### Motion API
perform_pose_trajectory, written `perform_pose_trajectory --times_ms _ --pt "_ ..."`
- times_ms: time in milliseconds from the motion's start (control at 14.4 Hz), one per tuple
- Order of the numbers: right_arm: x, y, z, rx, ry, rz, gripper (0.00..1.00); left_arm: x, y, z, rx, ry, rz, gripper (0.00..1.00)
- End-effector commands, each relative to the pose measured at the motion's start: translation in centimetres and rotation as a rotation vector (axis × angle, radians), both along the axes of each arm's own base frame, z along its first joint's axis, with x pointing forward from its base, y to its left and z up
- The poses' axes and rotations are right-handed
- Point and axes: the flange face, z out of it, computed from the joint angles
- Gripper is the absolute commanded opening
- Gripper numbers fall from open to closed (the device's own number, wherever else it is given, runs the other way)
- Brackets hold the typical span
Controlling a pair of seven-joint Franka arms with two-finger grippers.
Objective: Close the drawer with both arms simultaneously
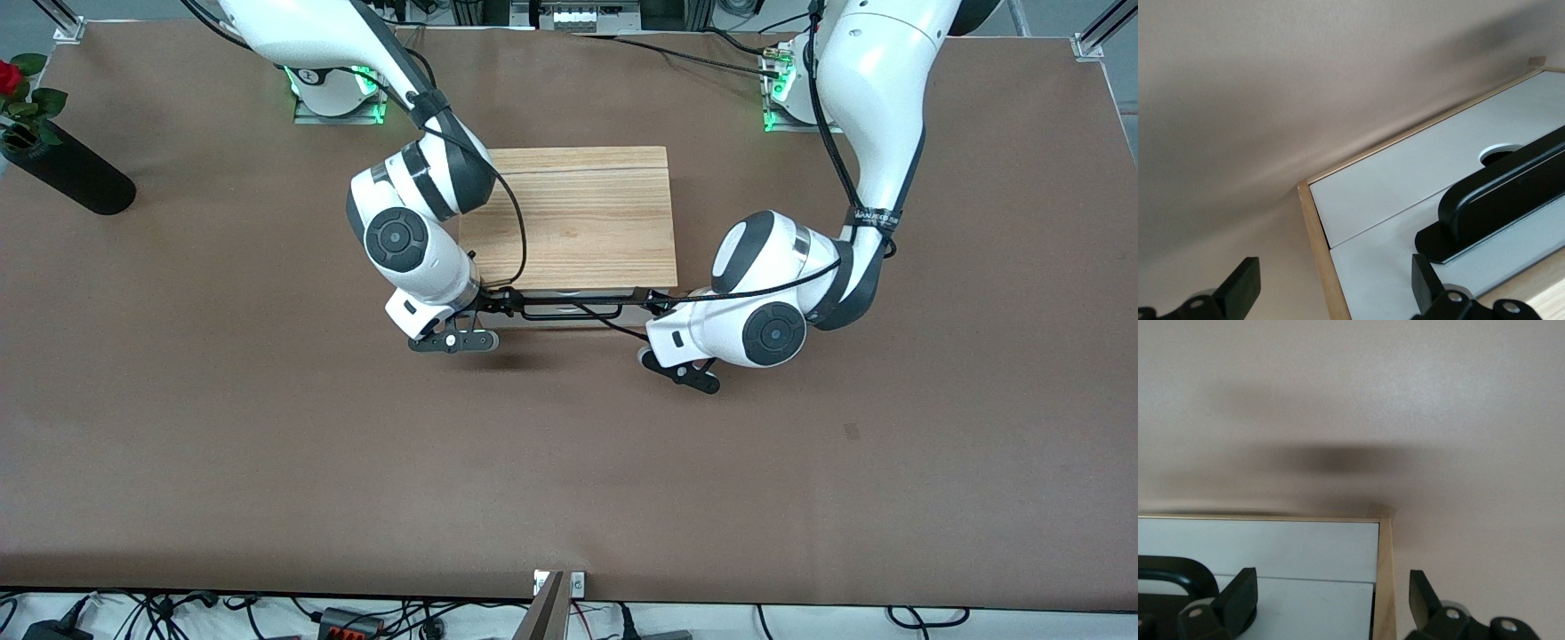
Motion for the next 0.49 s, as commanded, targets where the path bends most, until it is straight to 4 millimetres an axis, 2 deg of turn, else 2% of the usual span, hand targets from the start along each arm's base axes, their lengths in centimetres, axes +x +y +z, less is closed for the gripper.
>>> perform_pose_trajectory --times_ms 0,139,278,417 --pt "-1.2 0.3 0.4 -0.003 0.046 0.01 1.0 -0.7 0.0 0.0 -0.011 0.047 -0.019 1.0" --pt "-0.6 0.4 2.0 0.014 0.018 0.015 1.0 -0.5 -0.1 -0.4 -0.011 0.046 -0.016 1.0" --pt "0.2 -0.1 4.8 0.023 -0.027 0.009 1.0 0.7 -0.1 0.1 -0.029 -0.023 0.013 1.0" --pt "1.5 -2.4 7.8 0.036 -0.071 -0.026 1.0 1.7 0.0 0.6 -0.047 -0.092 0.04 1.0"
